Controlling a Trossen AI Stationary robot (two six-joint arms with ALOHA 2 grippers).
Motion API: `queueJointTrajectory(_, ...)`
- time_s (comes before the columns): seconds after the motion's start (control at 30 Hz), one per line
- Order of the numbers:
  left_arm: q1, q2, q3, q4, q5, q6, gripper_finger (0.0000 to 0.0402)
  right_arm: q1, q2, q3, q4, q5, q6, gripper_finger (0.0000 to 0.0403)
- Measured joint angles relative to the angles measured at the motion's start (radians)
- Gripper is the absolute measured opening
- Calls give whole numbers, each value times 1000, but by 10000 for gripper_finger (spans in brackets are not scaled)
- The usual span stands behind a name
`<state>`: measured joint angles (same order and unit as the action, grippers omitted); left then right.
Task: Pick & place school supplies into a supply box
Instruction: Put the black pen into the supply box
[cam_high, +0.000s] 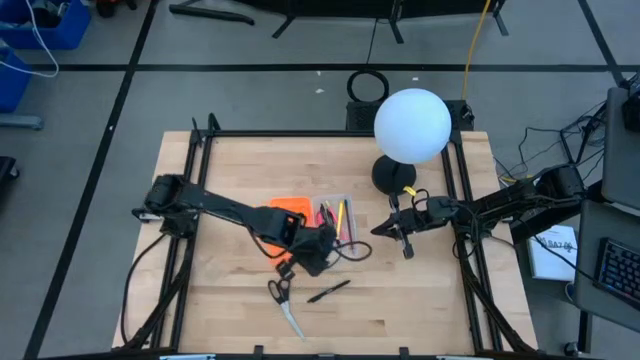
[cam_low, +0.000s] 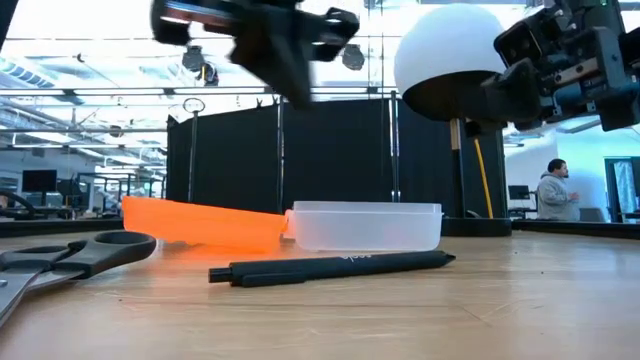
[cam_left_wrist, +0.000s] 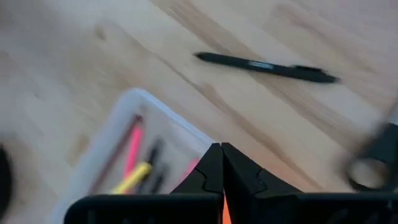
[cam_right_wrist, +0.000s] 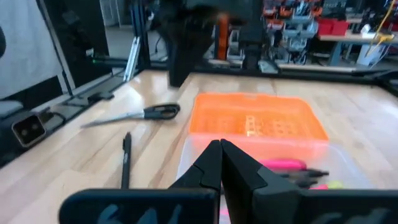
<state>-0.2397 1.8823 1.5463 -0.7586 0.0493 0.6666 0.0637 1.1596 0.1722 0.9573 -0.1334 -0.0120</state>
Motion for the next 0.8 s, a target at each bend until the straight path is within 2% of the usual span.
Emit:
queueJointTrajectory(0.07,4,-62,-74,23,30,-31,3,15,0,0,-27,1,-10,0)
queueJointTrajectory(0.13,8,-159,-192,123,74,-67,3,46,0,0,-32,0,-28,0)
queueJointTrajectory(0.27,11,-382,-499,487,164,-168,2,113,0,28,-31,18,20,0)
queueJointTrajectory(0.33,22,-470,-654,675,153,-252,2,144,-1,73,-69,53,24,0)
queueJointTrajectory(0.4,44,-547,-784,784,125,-348,2,177,1,131,-192,114,28,0)
queueJointTrajectory(0.5,62,-651,-970,969,124,-393,1,229,28,231,-404,237,46,0)
queueJointTrajectory(0.57,53,-733,-1084,1119,139,-419,1,258,65,284,-484,297,44,0)
queueJointTrajectory(0.63,54,-816,-1185,1244,135,-441,1,283,107,315,-500,315,32,0)
queueJointTrajectory(0.8,65,-1000,-1369,1389,136,-499,1,320,252,427,-501,315,76,0)
